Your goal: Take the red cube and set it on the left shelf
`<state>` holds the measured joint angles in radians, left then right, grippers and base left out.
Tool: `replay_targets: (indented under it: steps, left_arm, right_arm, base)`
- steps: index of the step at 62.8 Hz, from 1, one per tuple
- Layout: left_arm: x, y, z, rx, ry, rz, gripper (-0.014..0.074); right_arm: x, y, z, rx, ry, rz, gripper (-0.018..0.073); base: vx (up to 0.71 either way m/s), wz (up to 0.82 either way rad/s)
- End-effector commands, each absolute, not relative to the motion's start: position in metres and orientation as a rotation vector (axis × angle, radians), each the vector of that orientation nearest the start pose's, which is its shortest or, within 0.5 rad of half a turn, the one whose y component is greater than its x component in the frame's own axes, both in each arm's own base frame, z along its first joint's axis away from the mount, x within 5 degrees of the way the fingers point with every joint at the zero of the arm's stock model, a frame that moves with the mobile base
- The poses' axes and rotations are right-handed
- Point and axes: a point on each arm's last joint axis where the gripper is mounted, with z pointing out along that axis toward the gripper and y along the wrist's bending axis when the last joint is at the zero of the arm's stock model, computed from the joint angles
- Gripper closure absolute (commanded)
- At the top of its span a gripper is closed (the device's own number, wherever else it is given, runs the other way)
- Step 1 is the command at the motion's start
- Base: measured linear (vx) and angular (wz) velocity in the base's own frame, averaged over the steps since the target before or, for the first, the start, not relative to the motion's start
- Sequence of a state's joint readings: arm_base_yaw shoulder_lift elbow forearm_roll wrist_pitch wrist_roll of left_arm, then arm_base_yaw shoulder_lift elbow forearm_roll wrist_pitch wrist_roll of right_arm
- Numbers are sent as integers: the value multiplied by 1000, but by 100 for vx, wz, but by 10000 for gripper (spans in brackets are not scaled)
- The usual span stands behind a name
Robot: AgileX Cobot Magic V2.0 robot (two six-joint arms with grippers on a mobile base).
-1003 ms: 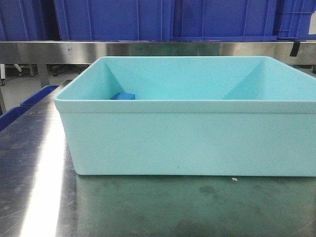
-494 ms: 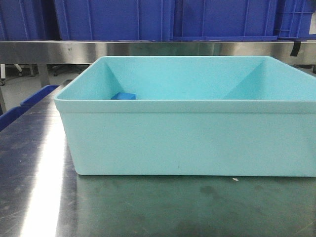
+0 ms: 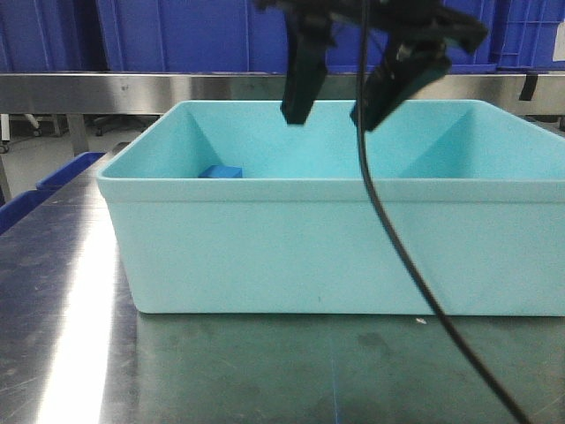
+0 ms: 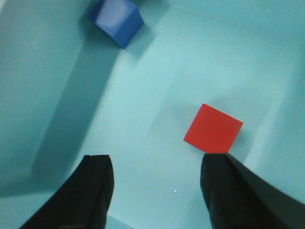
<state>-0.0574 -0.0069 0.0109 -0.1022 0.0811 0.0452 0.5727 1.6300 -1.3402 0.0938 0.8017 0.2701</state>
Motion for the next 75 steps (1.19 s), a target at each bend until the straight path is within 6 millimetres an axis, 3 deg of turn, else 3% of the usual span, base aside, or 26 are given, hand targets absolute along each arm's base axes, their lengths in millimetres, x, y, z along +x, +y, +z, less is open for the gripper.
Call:
replay_targets:
  steps: [1,16,54,62,75]
  left_arm:
    - [56,-3,203,-6,1492,-100,495]
    - [56,-3,203,-6,1492,-100,495]
    - [56,-3,203,-6,1492,-100,495]
    - [56,-3,203,-6,1492,-100,495]
    - [56,-3,203,-6,1492,-100,495]
  right_arm:
    - [304,189,312,-264,2545,427,36]
    - [321,177,300,-163,2564,411,-3]
    - [341,189,255,-139,2639,395,-1]
    - [344,190,243,-140,2674,378,79]
    - [345,191,239,-142,2693,370,403]
  base:
    - [0,0]
    - [0,0]
    - [0,0]
    - [0,0]
    - [0,0]
